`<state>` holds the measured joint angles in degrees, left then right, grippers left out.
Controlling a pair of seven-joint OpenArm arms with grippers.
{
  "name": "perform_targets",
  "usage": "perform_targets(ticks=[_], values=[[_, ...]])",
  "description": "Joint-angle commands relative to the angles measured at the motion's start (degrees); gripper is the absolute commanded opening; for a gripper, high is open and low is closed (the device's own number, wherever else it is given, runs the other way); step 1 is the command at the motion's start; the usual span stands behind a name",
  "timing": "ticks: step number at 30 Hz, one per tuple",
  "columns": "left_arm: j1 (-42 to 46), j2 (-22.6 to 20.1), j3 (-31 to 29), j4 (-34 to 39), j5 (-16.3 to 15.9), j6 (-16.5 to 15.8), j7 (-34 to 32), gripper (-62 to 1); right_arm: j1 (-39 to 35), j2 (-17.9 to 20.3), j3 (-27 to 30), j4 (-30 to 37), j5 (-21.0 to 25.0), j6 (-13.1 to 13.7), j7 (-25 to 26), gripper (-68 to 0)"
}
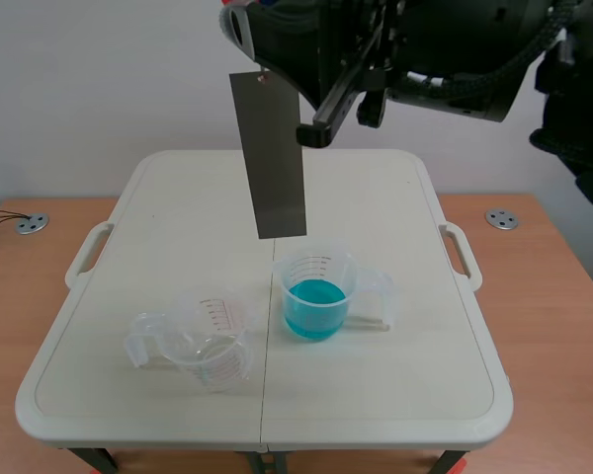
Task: Hold the metal plate by the orange handle, dip it into the blue solution, take it out and point at it, then put the plate back in the beaker on the left.
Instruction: 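Move the plate over the blue solution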
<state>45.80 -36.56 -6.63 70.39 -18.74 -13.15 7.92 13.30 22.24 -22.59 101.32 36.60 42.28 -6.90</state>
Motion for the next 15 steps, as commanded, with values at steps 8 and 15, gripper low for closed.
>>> perform_targets(ticks=[8,15], values=[[8.5,-2.7,-12.7,11.1,-5.7,0.1,-1.3,-51.7,1.1,6.5,1.4,0.3,4.2,0.4,2.2,-66.2],[9.6,-3.2,-18.9,21.5,-9.1,0.1,-3.0,-51.7,1.8,9.0,1.4,-1.4,4.2,0.4,5.0,-66.2]])
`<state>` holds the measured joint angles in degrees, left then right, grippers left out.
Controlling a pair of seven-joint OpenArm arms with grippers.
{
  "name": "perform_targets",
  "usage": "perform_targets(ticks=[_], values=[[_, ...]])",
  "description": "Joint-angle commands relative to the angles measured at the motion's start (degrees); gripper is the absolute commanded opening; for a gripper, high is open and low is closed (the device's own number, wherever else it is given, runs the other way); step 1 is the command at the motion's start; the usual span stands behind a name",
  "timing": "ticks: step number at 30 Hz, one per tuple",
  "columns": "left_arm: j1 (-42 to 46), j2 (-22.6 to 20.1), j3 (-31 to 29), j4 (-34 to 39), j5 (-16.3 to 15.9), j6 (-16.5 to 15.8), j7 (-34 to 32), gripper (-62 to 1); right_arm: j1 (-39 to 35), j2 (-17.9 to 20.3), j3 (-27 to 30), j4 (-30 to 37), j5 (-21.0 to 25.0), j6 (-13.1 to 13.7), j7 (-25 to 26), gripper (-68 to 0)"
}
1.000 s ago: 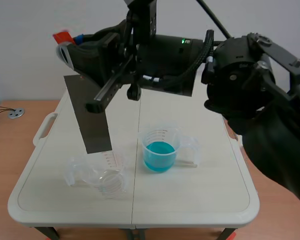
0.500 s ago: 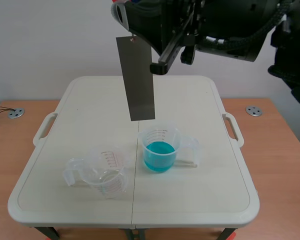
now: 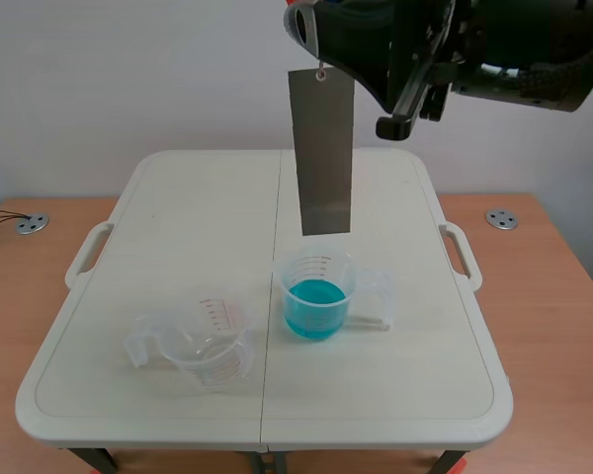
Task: Hold the metal plate by the orange handle, dip it into the blue solution, take it out and point at it, then put the plate back in the beaker on the left.
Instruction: 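Move the plate over the blue solution, then point at the plate with the left hand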
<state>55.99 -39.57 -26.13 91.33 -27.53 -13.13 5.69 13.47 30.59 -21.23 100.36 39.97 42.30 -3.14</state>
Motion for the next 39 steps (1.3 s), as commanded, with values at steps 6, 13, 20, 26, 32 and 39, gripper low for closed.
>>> perform_targets(ticks=[6,13,20,26,32,39], values=[[-4.6,-0.5,1.3,7.5,-0.3,-4.7,-1.6,-51.7,4.0,0.8,-0.2,-3.0,2.4,0.4,1.6,-66.2],[-15.3,-0.5,9.6,9.6,1.4,-7.7,-0.2,-51.7,4.8,0.9,-0.7,-4.2,2.8,0.4,1.6,-66.2],[-26.2,-0.3,21.5,9.6,3.1,-7.9,0.3,-51.7,4.8,0.8,-2.7,-4.4,2.8,0.4,1.6,-66.2],[-35.8,1.8,30.1,9.4,5.8,-7.9,2.4,-51.7,4.8,0.8,-3.0,-4.4,2.8,0.4,1.6,-66.2],[-44.5,6.4,37.6,8.0,10.8,-7.8,4.7,-51.7,4.8,0.8,-3.0,-4.4,2.8,0.4,1.6,-66.2],[-53.2,12.7,44.2,2.6,16.9,-7.6,7.4,-51.7,4.8,0.8,-3.0,-4.4,2.8,0.4,1.6,-66.2]])
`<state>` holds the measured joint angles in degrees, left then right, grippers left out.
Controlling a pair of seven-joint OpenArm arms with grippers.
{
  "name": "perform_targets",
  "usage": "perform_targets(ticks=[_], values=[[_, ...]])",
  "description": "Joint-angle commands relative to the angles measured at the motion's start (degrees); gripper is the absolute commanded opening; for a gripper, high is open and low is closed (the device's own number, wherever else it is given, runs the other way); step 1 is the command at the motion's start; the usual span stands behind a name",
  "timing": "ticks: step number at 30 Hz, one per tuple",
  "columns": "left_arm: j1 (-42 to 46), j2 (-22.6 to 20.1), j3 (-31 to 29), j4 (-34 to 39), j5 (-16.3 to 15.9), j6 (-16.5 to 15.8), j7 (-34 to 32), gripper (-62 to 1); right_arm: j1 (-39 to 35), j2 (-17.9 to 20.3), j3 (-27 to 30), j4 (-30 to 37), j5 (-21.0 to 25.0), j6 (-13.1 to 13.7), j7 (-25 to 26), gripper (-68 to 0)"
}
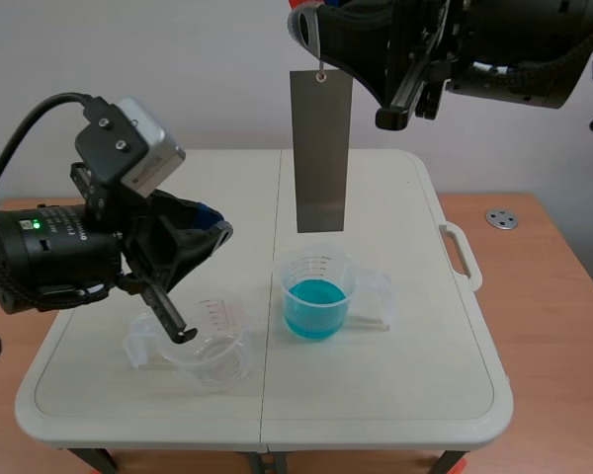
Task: Hold the metal plate by the orange handle, dip it into the blue solution, take it out and point at it, then put the plate back in the beaker on the left.
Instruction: 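Point at the plate with the left hand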
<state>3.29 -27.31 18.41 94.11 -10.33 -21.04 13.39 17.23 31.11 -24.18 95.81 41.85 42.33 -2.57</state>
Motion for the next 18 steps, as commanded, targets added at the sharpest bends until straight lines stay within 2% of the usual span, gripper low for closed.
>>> perform_targets(ticks=[1,9,18], values=[[-1.5,1.3,0.1,-1.2,0.0,0.3,0.2,-51.7,1.0,0.3,0.0,0.1,0.9,0.4,1.1,-66.2],[-7.4,5.8,3.2,-8.1,4.3,0.4,0.2,-51.7,1.0,0.3,0.0,0.1,0.9,0.4,1.0,-66.2],[-9.2,7.3,3.8,-10.8,7.0,0.9,0.1,-51.7,1.0,0.3,0.0,0.1,1.5,0.4,1.0,-66.2]])
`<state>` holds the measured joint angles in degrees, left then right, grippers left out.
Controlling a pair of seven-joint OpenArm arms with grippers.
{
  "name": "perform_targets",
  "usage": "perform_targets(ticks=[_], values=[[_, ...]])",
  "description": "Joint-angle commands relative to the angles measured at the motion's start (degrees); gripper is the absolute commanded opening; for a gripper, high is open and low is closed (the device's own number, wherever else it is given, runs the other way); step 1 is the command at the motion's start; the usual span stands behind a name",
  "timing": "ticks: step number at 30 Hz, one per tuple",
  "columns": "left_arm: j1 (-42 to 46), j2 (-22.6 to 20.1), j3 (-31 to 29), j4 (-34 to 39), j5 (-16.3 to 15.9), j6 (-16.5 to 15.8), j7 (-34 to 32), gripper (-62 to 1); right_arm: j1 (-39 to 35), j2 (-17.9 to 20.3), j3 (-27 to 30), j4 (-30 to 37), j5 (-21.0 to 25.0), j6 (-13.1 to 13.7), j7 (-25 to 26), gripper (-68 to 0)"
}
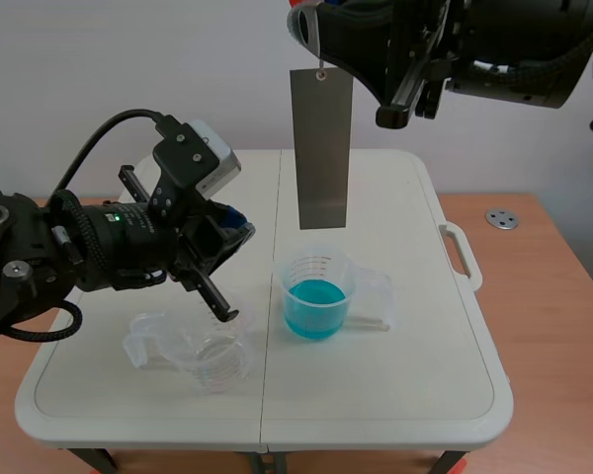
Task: Hold the metal plate by the orange handle, dip it into the blue solution, take it out and point at it, then put the plate back in the beaker on the left.
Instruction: 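Point at the plate with the left hand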
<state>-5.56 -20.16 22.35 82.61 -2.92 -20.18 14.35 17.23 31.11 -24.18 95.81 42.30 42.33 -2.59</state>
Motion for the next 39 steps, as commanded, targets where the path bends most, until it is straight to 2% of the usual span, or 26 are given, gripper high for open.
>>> perform_targets(ticks=[1,13,19,25,28,32,39], values=[[-0.3,0.2,-0.2,0.7,-0.4,0.1,-0.9,-51.7,1.0,0.3,0.0,0.1,1.0,0.4,1.0,-66.2],[-0.3,0.1,-0.2,0.7,-0.5,0.8,-0.8,-51.7,1.0,0.3,0.0,0.1,1.0,0.4,1.0,-66.2],[2.4,-2.1,-2.4,1.9,-0.7,8.3,-1.5,-51.7,1.0,0.0,0.0,0.1,1.1,0.4,0.9,-66.2],[10.4,-9.9,-8.3,6.8,-1.3,15.4,-4.9,-51.7,1.0,0.0,0.0,0.1,1.1,0.4,0.9,-66.2],[16.2,-14.9,-12.9,9.1,-4.0,20.3,-8.3,-51.7,1.0,0.0,0.0,0.1,1.1,0.4,0.9,-66.2],[25.2,-21.0,-20.4,10.1,-6.8,25.3,-12.5,-51.7,1.0,0.0,0.0,0.1,1.1,0.4,0.9,-66.2],[43.3,-28.0,-34.8,9.7,-8.5,34.9,-14.6,-51.7,1.0,0.0,0.0,0.0,1.0,0.4,0.9,-66.2]])
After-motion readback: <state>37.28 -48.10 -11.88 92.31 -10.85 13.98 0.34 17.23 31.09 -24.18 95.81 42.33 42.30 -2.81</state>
